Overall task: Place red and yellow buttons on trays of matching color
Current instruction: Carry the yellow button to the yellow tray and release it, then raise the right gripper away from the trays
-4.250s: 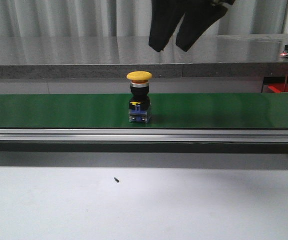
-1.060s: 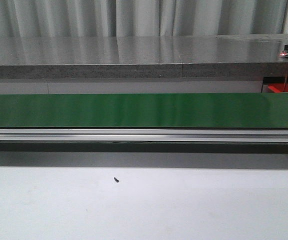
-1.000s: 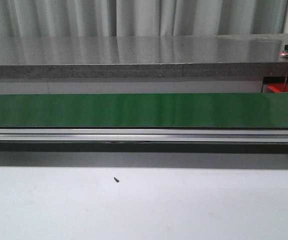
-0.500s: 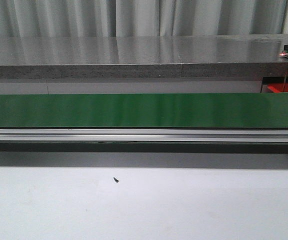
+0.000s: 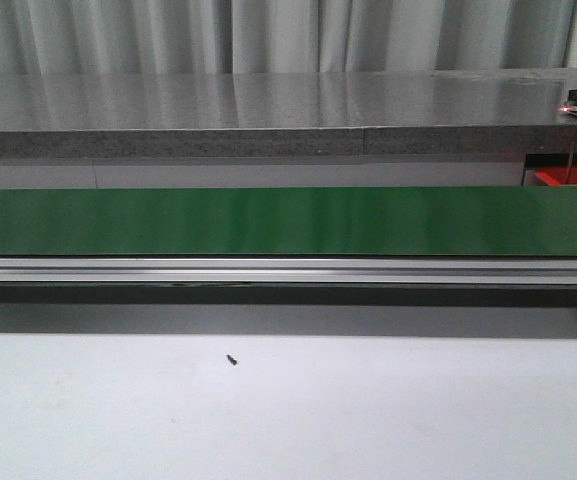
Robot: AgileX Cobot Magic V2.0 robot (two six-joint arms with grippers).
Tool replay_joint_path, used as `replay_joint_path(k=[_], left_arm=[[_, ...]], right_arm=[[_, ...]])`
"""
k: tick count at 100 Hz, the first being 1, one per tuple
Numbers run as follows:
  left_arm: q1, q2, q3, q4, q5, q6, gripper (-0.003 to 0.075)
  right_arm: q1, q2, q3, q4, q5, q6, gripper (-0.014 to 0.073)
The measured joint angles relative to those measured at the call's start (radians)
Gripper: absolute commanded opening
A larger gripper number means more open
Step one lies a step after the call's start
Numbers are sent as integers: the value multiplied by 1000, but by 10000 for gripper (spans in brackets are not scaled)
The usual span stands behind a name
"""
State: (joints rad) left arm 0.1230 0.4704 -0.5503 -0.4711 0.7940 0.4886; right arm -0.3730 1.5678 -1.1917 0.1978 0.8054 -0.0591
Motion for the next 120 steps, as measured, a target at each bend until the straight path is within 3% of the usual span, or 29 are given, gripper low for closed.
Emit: replay_joint_path(k=[29,71,120], left_arm=[[0,0,0,0,0,0,-20],[0,0,0,0,0,0,-20],[0,0,0,-27,0,0,-20]], right_arm=[[149,-181,18,-9,18,-4,-132],[344,-499,339,-19,-197,-8,-123],[370,-883,611,-42,-331,-10,-123]])
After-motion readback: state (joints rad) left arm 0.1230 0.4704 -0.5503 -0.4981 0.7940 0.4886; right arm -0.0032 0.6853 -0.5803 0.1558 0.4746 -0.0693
